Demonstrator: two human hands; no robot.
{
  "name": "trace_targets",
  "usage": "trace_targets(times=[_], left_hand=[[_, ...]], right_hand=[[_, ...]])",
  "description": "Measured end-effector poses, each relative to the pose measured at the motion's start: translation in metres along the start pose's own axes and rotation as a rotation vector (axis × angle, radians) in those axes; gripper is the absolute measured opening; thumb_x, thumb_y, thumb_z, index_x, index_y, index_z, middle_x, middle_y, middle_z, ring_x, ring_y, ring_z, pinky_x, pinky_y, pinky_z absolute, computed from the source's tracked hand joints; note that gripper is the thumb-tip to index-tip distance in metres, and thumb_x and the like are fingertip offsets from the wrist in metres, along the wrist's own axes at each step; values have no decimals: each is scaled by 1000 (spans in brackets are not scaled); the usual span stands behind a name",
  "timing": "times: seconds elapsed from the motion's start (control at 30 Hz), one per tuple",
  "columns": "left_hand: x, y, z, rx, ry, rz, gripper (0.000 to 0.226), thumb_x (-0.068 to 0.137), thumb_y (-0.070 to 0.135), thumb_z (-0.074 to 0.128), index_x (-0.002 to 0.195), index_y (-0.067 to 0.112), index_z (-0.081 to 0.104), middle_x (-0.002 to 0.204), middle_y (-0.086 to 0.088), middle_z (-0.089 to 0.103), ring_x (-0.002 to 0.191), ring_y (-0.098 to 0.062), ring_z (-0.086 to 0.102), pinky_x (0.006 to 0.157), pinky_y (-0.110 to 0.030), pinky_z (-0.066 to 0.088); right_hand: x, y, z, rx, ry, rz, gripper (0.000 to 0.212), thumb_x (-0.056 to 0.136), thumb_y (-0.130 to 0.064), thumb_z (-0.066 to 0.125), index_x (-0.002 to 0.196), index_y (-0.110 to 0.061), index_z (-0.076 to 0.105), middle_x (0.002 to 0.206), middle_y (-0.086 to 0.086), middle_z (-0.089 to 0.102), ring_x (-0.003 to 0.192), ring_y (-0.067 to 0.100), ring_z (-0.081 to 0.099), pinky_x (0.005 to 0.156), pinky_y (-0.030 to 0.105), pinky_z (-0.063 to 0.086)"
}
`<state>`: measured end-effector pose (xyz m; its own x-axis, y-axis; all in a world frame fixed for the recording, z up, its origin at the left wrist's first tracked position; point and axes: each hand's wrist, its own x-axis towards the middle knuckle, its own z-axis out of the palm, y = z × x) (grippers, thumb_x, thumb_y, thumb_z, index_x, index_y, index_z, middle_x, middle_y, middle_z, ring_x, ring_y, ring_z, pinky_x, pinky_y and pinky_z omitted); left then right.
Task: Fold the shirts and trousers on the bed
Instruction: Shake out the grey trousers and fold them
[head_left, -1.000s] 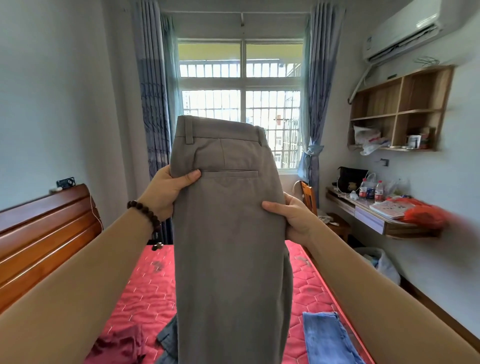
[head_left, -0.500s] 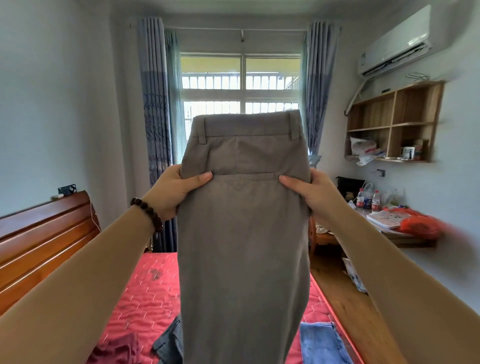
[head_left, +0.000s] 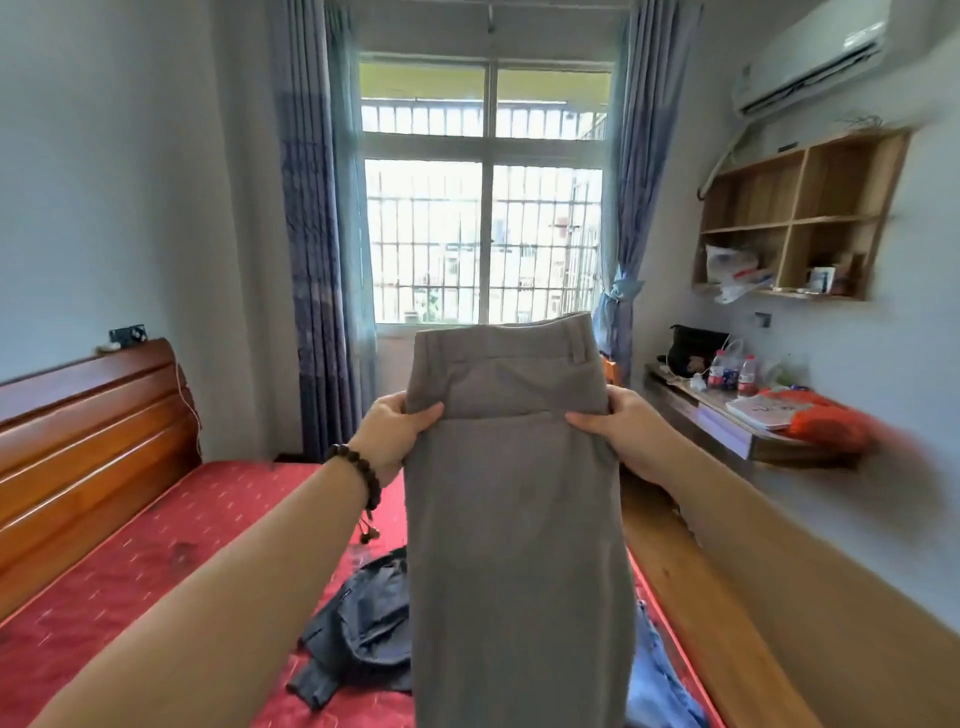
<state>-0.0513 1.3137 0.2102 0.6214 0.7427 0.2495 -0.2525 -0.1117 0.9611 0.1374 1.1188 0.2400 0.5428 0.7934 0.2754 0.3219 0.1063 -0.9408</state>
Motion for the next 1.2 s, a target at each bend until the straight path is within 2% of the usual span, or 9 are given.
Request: trace_targets(times=[0.07, 0.17, 0.27, 0.47, 0.7, 0.9, 0.97, 1.07, 1.2], left_hand=[[-4, -30, 5, -12, -19, -14, 15, 87, -2, 61, 102, -3, 64, 92, -10, 71, 82, -22, 65, 77, -29, 58], [-8, -67, 12, 28, -55, -28, 14, 85, -5, 62, 95, 3, 67, 84, 1, 74, 76, -12, 68, 73, -25, 57], [-4, -97, 14, 37, -57, -65, 19, 82, -1, 69, 100, 3, 69, 97, -6, 73, 86, -17, 68, 82, -32, 57], [32, -141, 16, 43, -11, -143, 29, 80, 6, 74, 108, 7, 68, 106, -9, 72, 94, -22, 68, 83, -36, 57], [119, -205, 9, 115, 38, -165, 16, 79, 5, 75, 92, 12, 71, 94, -4, 72, 83, -16, 67, 80, -31, 57], [212, -284, -18, 145, -7, -232, 17, 80, 0, 72, 97, -1, 70, 91, -6, 71, 80, -14, 64, 78, -28, 57], [240, -314, -27, 155, -45, -262, 22, 82, -1, 70, 104, -3, 68, 93, -6, 70, 80, -12, 65, 75, -24, 57], [275, -361, -37, 197, -102, -299, 19, 84, 1, 69, 103, 3, 68, 91, -1, 70, 78, -9, 65, 71, -20, 56], [305, -416, -39, 239, -125, -375, 21, 84, 5, 71, 104, 3, 67, 96, -13, 72, 81, -19, 68, 75, -31, 59]], right_hand=[[-3, 29, -1, 63, 19, 23, 27, 84, -2, 68, 108, -10, 59, 99, 1, 68, 85, 14, 65, 72, 20, 57], [-1, 77, -3, 86, 46, 55, 28, 82, -5, 71, 109, -5, 64, 109, 15, 69, 98, 30, 68, 86, 39, 57], [6, 118, -4, 126, 81, 99, 26, 81, -3, 71, 106, -2, 65, 106, 16, 70, 98, 34, 67, 88, 44, 55], [39, 171, -6, 114, 111, 138, 21, 76, -2, 75, 95, -9, 69, 93, 6, 74, 88, 23, 70, 74, 30, 57], [115, 232, 1, -30, 163, 148, 21, 72, -9, 81, 90, -13, 71, 95, 5, 74, 83, 17, 69, 74, 28, 58], [202, 297, 6, -8, -43, 348, 31, 77, -9, 78, 106, -15, 69, 103, 1, 73, 94, 17, 70, 80, 31, 57], [229, 325, 15, -37, -5, 371, 31, 76, -7, 78, 105, -12, 69, 102, 3, 73, 94, 18, 70, 80, 31, 57], [257, 369, 33, -56, 86, 384, 28, 76, 0, 76, 102, -5, 69, 96, 3, 73, 83, 10, 69, 69, 20, 55], [278, 428, 43, -136, 173, 412, 24, 76, 1, 76, 98, -4, 69, 87, 0, 70, 65, -4, 64, 60, 12, 51]])
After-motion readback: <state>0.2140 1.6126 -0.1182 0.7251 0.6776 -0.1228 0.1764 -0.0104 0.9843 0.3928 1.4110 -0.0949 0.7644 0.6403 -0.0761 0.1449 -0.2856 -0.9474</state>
